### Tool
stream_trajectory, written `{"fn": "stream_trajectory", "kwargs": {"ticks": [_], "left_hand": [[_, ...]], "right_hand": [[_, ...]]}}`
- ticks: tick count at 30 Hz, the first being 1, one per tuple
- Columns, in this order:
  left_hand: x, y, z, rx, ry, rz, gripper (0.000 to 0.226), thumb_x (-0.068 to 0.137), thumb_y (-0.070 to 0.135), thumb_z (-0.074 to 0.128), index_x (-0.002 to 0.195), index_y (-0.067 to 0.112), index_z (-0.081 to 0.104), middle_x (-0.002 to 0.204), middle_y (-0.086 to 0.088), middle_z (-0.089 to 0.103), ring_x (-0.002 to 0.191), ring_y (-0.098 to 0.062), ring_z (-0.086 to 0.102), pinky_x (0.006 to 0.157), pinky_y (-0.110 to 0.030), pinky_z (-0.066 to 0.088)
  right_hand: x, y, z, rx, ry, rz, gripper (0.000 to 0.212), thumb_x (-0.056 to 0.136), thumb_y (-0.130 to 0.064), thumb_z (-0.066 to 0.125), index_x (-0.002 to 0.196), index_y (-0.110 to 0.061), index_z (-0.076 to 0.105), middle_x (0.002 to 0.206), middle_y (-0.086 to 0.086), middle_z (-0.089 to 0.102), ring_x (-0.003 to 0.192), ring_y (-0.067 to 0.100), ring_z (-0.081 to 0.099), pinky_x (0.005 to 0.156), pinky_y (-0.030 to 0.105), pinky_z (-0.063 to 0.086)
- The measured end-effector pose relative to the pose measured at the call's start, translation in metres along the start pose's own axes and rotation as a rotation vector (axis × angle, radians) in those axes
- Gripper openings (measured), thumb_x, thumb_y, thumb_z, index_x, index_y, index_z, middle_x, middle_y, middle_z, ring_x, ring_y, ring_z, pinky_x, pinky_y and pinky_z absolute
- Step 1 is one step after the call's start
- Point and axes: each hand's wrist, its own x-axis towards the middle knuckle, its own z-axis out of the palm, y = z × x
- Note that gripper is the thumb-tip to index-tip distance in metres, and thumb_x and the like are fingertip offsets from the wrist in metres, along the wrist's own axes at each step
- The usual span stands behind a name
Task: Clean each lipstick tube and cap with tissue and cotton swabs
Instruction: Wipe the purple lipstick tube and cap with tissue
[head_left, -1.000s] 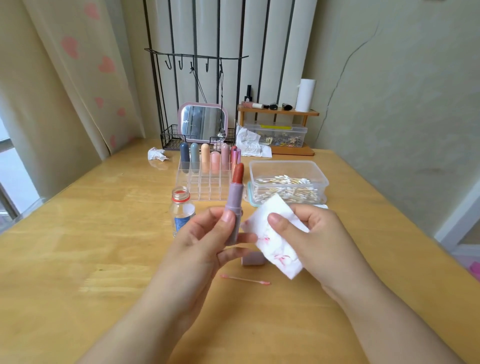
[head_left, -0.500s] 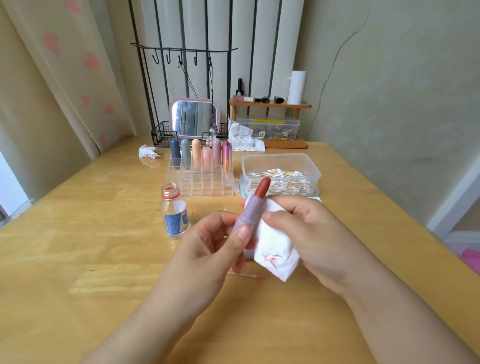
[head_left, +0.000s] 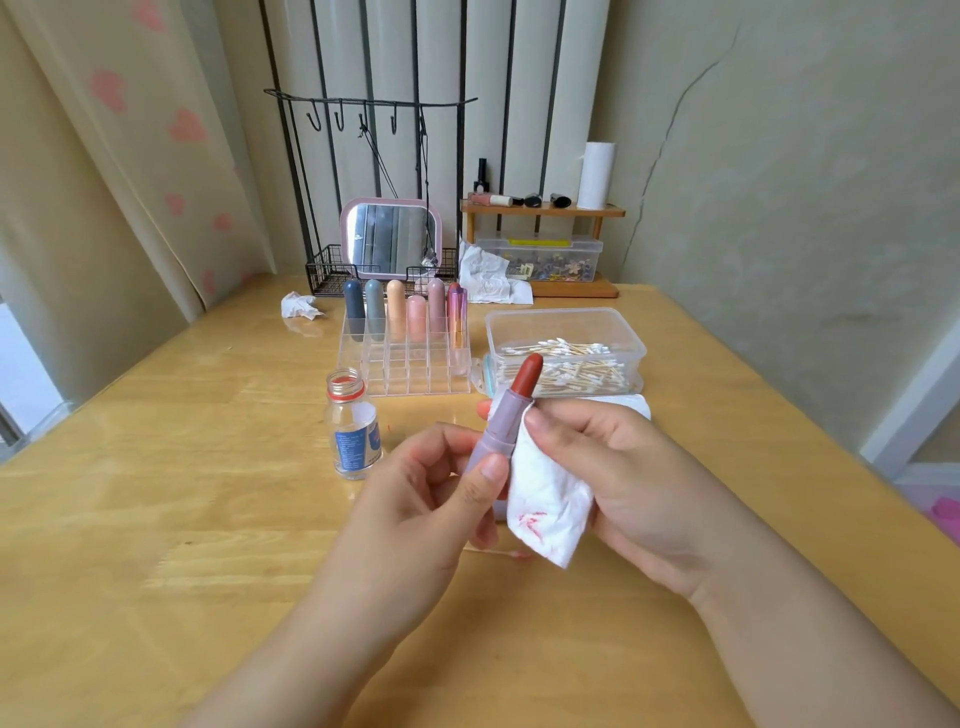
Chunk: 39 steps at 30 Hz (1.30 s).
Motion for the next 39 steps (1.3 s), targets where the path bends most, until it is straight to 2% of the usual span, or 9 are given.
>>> {"fn": "stream_trajectory", "kwargs": {"ticks": [10,14,19,22,27,31,34,37,39], "left_hand": [[-0.001,0.000,-0.001,0.122,0.061,0.061,0.024,0.077,0.025,0.067,0.077,0.004,0.057,0.053,0.007,0.057,0.048,-0.001,0.048,0.049,-0.011,0.038],[-0.001,0.006,0.001,0.121,0.053,0.070,0.025,0.070,0.021,0.064,0.077,-0.002,0.055,0.049,0.008,0.056,0.044,0.002,0.050,0.048,-0.007,0.038],[-0.002,0.004,0.001,0.199,0.076,0.093,0.024,0.071,0.026,0.064,0.076,0.003,0.055,0.053,0.014,0.057,0.048,0.002,0.050,0.050,-0.009,0.038],[-0.003,0.003,0.002,0.182,0.086,0.081,0.015,0.079,0.015,0.064,0.075,0.005,0.054,0.050,0.013,0.054,0.046,0.002,0.049,0.048,-0.006,0.036],[-0.001,0.003,0.000,0.180,0.109,0.108,0.026,0.080,0.027,0.071,0.075,0.006,0.056,0.051,0.012,0.053,0.047,0.003,0.047,0.049,-0.006,0.036],[0.000,0.001,-0.001,0.196,0.096,0.116,0.025,0.079,0.025,0.072,0.076,0.006,0.058,0.052,0.012,0.055,0.047,0.002,0.049,0.049,-0.007,0.038],[0.000,0.001,-0.002,0.256,0.121,0.123,0.024,0.076,0.026,0.074,0.075,0.008,0.059,0.056,0.011,0.058,0.050,0.002,0.050,0.049,-0.007,0.037],[-0.002,0.000,0.000,0.309,0.125,0.110,0.027,0.077,0.032,0.072,0.076,0.009,0.058,0.057,0.012,0.057,0.051,0.001,0.049,0.050,-0.009,0.037],[-0.002,0.000,0.001,0.241,0.120,0.046,0.033,0.080,0.037,0.067,0.080,0.006,0.055,0.057,0.009,0.058,0.052,-0.004,0.052,0.052,-0.012,0.040]], "right_hand": [[0.006,0.016,0.009,-0.010,0.139,-0.119,0.024,0.077,-0.032,0.061,0.087,-0.013,0.070,0.084,0.002,0.074,0.070,0.019,0.069,0.060,0.031,0.057],[0.010,0.023,0.005,-0.067,0.183,-0.132,0.028,0.079,-0.037,0.060,0.091,-0.014,0.072,0.103,-0.003,0.073,0.098,0.019,0.068,0.084,0.035,0.055],[0.010,0.022,0.008,0.030,0.194,-0.076,0.048,0.076,-0.042,0.066,0.101,-0.002,0.068,0.091,0.008,0.068,0.080,0.019,0.061,0.059,0.022,0.048],[0.009,0.020,0.004,0.093,0.149,-0.055,0.044,0.078,-0.036,0.062,0.103,0.000,0.066,0.094,0.015,0.062,0.090,0.026,0.057,0.078,0.039,0.046],[0.010,0.019,0.002,0.157,0.146,-0.031,0.036,0.079,-0.022,0.061,0.110,-0.005,0.059,0.099,0.020,0.059,0.095,0.032,0.055,0.094,0.062,0.040],[0.010,0.022,0.004,0.056,0.192,-0.080,0.030,0.079,-0.026,0.062,0.097,-0.002,0.066,0.091,0.019,0.061,0.086,0.032,0.055,0.077,0.058,0.044],[0.009,0.023,0.004,0.016,0.217,-0.087,0.033,0.078,-0.031,0.065,0.093,-0.002,0.068,0.091,0.017,0.063,0.087,0.029,0.058,0.079,0.059,0.048],[0.008,0.022,0.007,-0.015,0.221,-0.108,0.033,0.078,-0.036,0.068,0.091,-0.005,0.070,0.081,0.010,0.066,0.078,0.024,0.061,0.063,0.039,0.051],[0.007,0.020,0.009,-0.001,0.201,-0.130,0.034,0.078,-0.034,0.063,0.089,-0.002,0.067,0.077,0.014,0.066,0.070,0.029,0.061,0.057,0.037,0.050]]}}
